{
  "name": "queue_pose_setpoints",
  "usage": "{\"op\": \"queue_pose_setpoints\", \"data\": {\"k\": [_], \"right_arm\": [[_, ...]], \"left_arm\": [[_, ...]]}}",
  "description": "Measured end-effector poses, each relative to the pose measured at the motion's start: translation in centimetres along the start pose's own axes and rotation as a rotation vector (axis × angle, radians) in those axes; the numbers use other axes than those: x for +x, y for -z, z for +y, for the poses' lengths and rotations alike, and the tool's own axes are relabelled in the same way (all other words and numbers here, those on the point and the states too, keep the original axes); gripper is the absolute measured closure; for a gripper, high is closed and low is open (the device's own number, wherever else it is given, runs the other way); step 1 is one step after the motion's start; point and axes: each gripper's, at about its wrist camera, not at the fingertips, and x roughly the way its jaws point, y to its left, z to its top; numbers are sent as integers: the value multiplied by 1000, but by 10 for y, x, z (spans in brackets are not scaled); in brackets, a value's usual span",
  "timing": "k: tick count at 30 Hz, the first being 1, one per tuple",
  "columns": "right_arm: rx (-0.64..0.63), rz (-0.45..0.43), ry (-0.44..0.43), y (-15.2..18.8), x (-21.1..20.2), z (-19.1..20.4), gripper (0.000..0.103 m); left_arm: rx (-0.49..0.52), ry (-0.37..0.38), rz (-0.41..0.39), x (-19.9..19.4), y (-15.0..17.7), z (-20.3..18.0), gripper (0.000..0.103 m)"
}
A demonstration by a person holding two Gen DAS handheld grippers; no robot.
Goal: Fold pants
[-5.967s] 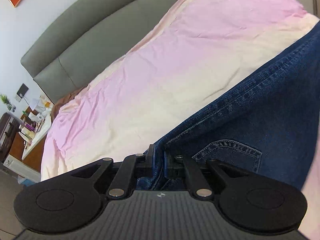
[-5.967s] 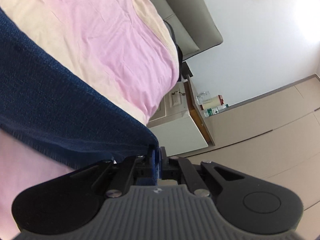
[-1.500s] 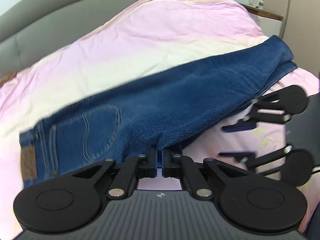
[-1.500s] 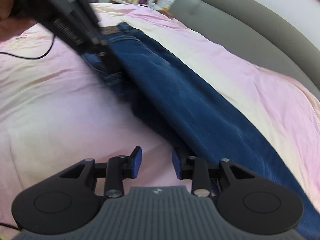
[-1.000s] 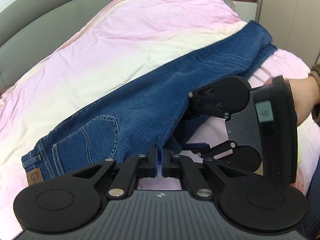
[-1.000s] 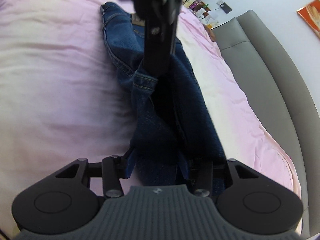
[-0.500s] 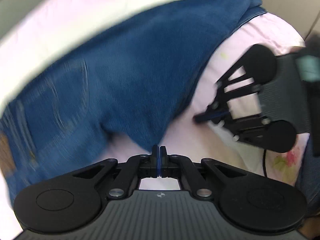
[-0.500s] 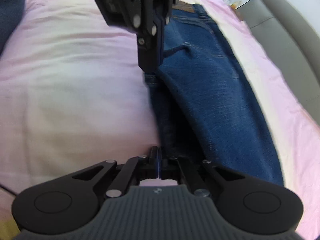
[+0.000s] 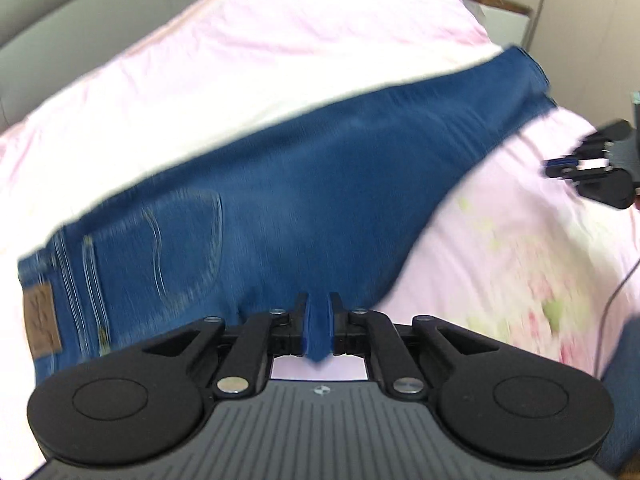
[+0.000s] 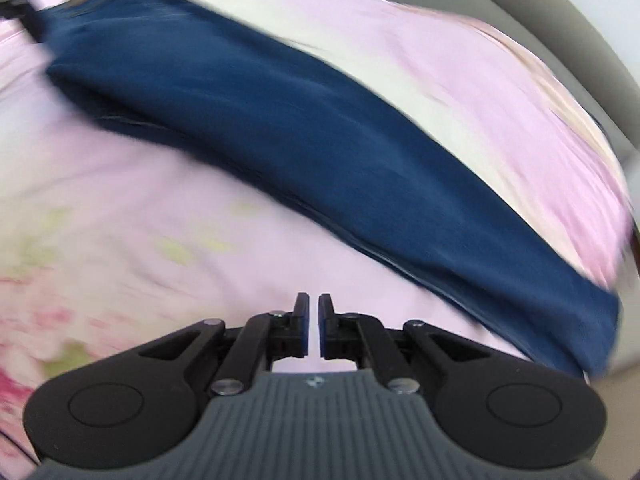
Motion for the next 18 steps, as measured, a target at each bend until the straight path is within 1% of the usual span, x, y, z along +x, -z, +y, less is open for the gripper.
{"op": "queue_pose_setpoints", "data": {"k": [2,4,6,7,8,9,10,11,12,14,16,18], "right_arm": [[138,25,80,20,2,-50,103],[252,41,142,39,3,-95,103],[333,46,214,58,5,-135,98],[359,46,245,67,7,-153,89],[372,45,273,73,8,-168,81],[378,45,304,83,9,-188,80],[373,49,325,90,12,-201,80],[359,57,340,97,17,-211,80],[340,65,353,104,20,-220,80],[296,69,372,107,30,-232,80],[272,66,391,109,42,-251,80],[238,57,411,112,52,-266,80]], "left_arm": [[-18,-11,-9,10,-15,-3,92],[-33,-1,-27,23,-28,-10,92],[-38,27,-26,41,-44,-23,88],[-27,42,-26,50,-51,-31,84],[-7,54,-29,58,-60,-42,79],[24,65,-32,67,-69,-57,77],[64,71,-35,77,-77,-73,75],[109,74,-42,87,-85,-91,70],[158,78,-50,97,-94,-111,69],[241,91,-60,118,-109,-148,64],[313,124,-66,139,-121,-182,60],[378,127,-81,159,-130,-212,60]]}}
